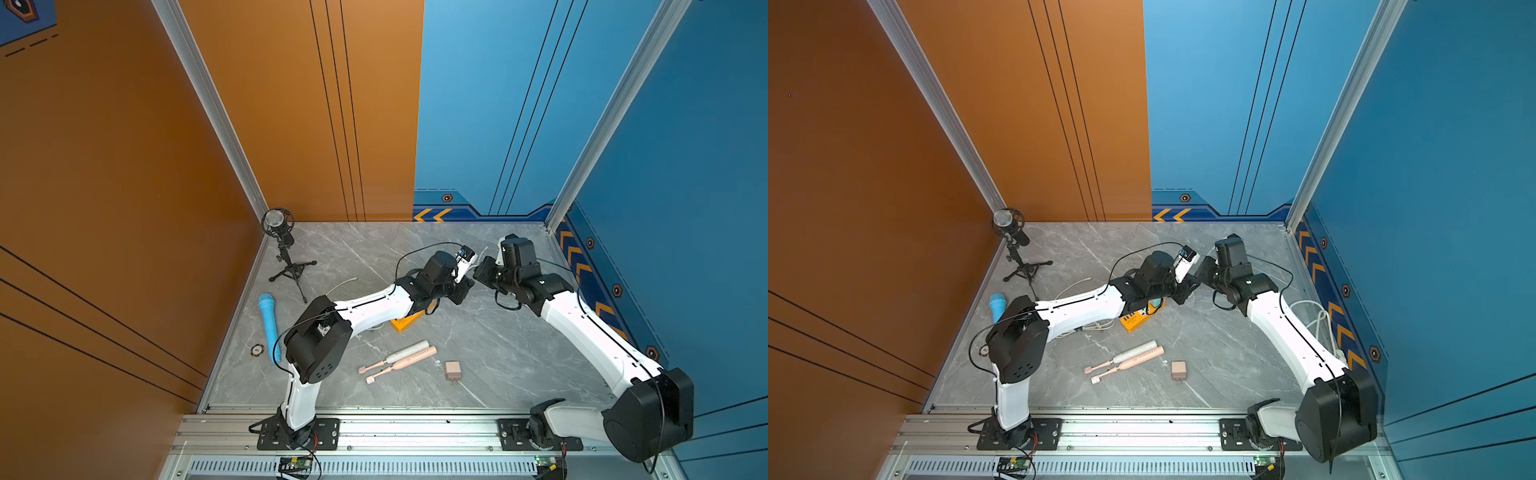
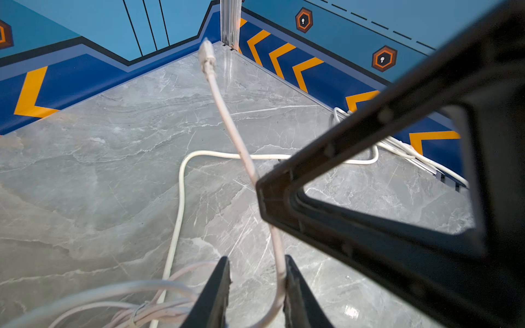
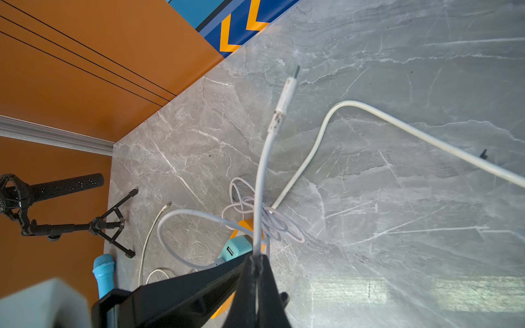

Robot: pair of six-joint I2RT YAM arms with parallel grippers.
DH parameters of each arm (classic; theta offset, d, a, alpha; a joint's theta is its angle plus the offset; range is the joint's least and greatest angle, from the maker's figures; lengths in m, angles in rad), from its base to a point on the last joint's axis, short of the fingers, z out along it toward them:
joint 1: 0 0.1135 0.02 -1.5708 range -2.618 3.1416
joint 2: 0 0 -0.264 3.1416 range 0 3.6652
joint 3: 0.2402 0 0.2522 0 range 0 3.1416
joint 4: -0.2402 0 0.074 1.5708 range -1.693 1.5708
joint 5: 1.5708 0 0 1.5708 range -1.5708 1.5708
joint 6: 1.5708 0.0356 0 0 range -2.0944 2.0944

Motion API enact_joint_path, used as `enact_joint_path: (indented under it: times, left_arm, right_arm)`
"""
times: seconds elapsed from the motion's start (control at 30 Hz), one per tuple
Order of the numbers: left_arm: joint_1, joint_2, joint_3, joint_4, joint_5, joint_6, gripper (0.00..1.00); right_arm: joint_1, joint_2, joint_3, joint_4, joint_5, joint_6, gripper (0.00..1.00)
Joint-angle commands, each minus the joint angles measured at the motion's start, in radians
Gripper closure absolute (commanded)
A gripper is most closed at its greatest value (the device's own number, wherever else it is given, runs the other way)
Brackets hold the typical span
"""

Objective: Charge the electric toothbrush
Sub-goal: Pick up the charging cable from the center of the board.

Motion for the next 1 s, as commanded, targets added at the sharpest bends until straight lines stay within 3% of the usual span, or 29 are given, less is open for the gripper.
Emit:
enact_joint_path:
  times: [0.0, 0.13, 0.23, 0.4, 0.6, 0.73, 0.97]
  left_arm:
    - [0.009, 0.014, 0.030, 0.027, 0.024, -0.008, 0.75]
    - [0.009, 0.003, 0.021, 0.027, 0.019, -0.002, 0.97]
    - [0.004, -0.015, -0.003, 0.028, 0.008, 0.027, 1.00]
    - [-0.001, -0.050, -0.051, 0.028, 0.013, 0.114, 1.00]
    - [-0.027, -0.068, -0.071, 0.028, -0.015, 0.214, 1.00]
    - [-0.048, -0.073, -0.065, 0.027, -0.068, 0.242, 1.00]
    - [-0.075, -0.077, -0.057, 0.028, -0.159, 0.248, 1.00]
  right_arm:
    - [0.003, -0.028, -0.011, 0.025, -0.011, 0.024, 1.00]
    - [0.001, -0.031, -0.011, 0.024, -0.009, 0.018, 1.00]
    - [-0.019, -0.043, -0.009, 0.016, -0.017, 0.004, 0.99]
    - [-0.121, -0.106, 0.029, -0.050, -0.105, -0.046, 0.65]
    - [-0.285, -0.151, 0.045, -0.099, -0.278, 0.004, 0.47]
    - [-0.290, -0.106, 0.040, -0.031, -0.401, 0.085, 0.46]
    - [-0.277, -0.094, -0.022, 0.144, -0.398, 0.255, 0.52]
